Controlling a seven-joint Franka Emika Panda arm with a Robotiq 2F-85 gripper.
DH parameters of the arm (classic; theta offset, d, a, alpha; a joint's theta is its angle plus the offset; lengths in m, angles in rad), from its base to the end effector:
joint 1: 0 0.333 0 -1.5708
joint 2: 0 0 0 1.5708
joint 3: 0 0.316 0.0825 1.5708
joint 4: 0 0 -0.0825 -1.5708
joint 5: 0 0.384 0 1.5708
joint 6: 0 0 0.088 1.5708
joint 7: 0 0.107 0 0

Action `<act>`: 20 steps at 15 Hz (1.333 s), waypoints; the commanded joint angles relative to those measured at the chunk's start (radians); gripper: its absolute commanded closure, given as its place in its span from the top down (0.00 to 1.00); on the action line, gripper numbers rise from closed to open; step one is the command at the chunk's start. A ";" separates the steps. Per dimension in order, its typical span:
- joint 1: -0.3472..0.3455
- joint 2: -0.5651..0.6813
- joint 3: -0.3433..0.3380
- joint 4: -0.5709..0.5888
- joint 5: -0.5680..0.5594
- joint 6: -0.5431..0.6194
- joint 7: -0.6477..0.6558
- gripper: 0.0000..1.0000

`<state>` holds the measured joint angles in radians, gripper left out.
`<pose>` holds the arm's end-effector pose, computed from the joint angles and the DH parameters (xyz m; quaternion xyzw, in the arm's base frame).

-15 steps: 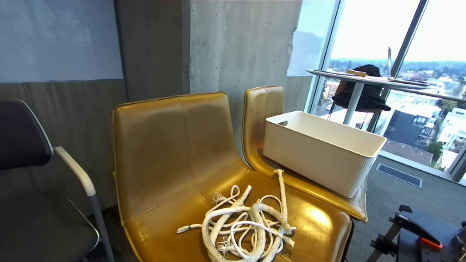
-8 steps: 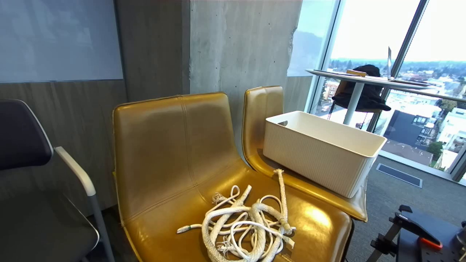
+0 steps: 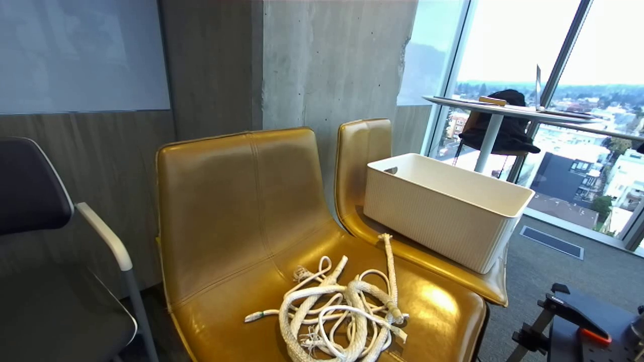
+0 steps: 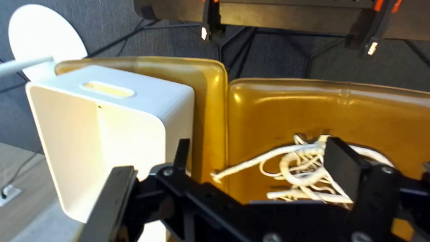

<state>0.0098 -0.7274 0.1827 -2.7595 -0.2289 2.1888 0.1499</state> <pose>0.3328 0.0532 0.4332 0.9831 0.0620 0.0924 0.1454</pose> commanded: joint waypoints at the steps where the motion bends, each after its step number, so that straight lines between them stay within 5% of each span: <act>1: 0.094 0.141 0.056 0.075 0.016 0.143 -0.007 1.00; 8: 0.136 0.465 0.066 0.199 -0.017 0.512 -0.132 1.00; 20: 0.123 1.035 0.029 0.492 -0.020 0.699 -0.554 1.00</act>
<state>0.1427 0.1916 0.2092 -2.3534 -0.2312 2.8684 -0.2996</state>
